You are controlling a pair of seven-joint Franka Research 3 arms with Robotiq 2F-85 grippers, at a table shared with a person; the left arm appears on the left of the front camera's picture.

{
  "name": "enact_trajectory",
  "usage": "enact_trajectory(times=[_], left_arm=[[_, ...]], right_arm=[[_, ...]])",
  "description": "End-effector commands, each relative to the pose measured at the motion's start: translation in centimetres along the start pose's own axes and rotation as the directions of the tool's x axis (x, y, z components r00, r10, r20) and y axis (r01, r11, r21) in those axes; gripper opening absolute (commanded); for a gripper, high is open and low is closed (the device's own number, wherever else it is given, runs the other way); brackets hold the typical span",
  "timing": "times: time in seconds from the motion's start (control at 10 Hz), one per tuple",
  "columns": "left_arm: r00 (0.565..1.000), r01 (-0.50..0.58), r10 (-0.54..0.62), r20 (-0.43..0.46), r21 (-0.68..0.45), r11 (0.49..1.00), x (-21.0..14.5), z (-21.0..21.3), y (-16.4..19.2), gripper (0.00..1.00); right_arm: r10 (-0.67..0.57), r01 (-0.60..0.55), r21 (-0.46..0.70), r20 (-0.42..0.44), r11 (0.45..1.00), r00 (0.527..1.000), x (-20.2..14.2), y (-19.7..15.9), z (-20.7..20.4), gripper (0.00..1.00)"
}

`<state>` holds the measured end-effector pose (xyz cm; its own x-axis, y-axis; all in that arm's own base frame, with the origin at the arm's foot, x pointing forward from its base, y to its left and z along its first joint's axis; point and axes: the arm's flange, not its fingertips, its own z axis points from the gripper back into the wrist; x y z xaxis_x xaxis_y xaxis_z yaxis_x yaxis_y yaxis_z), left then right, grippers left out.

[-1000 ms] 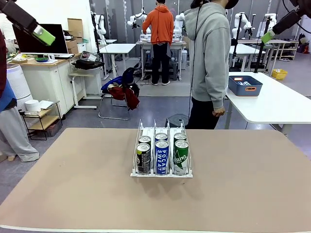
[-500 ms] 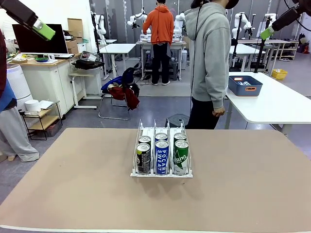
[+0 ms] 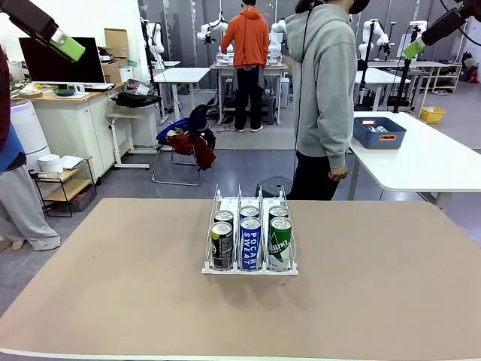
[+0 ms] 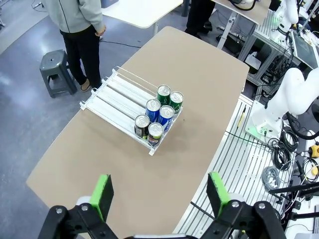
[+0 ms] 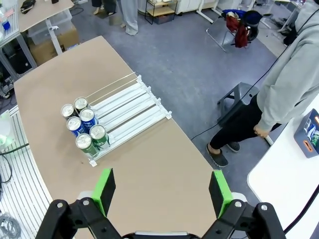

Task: Fill the beverage cans into the dispenser.
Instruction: Pick up the Pepsi coke handed by the human.

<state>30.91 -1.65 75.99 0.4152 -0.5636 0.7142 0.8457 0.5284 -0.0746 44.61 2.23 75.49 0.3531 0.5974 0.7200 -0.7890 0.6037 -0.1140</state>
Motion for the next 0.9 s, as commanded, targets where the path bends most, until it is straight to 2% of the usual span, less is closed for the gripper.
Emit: enact_trajectory(times=[0.0, 0.3, 0.5, 0.6, 0.8], left_arm=[[1.0, 0.0, 0.0, 0.0, 0.0, 1.0, 0.0, 0.0, 0.0, 1.0], [0.999, 0.038, -0.038, 0.038, 0.008, 0.999, 1.5, 0.6, 0.2, 1.0], [0.995, 0.076, -0.076, 0.069, 0.001, 0.997, 2.0, 0.6, -0.2, 1.0], [0.999, 0.022, -0.023, 0.022, 0.016, 1.0, 1.3, 0.9, -0.1, 1.0], [0.999, 0.022, -0.023, 0.022, 0.016, 1.0, 1.3, 0.9, -0.1, 1.0]], right_arm=[[-0.022, 0.023, 0.025, -0.025, 0.999, 0.999, 0.5, 1.5, 1.1, 1.0], [-0.039, 0.039, -0.017, -0.019, 0.999, 0.999, 0.8, 2.6, 1.6, 1.0], [-0.012, 0.012, 0.008, -0.008, 1.0, 1.0, 1.0, 2.3, 2.0, 1.0], [-0.012, 0.012, 0.008, -0.008, 1.0, 1.0, 1.0, 2.3, 2.0, 1.0], [-0.012, 0.012, 0.008, -0.008, 1.0, 1.0, 1.0, 2.3, 2.0, 1.0]])
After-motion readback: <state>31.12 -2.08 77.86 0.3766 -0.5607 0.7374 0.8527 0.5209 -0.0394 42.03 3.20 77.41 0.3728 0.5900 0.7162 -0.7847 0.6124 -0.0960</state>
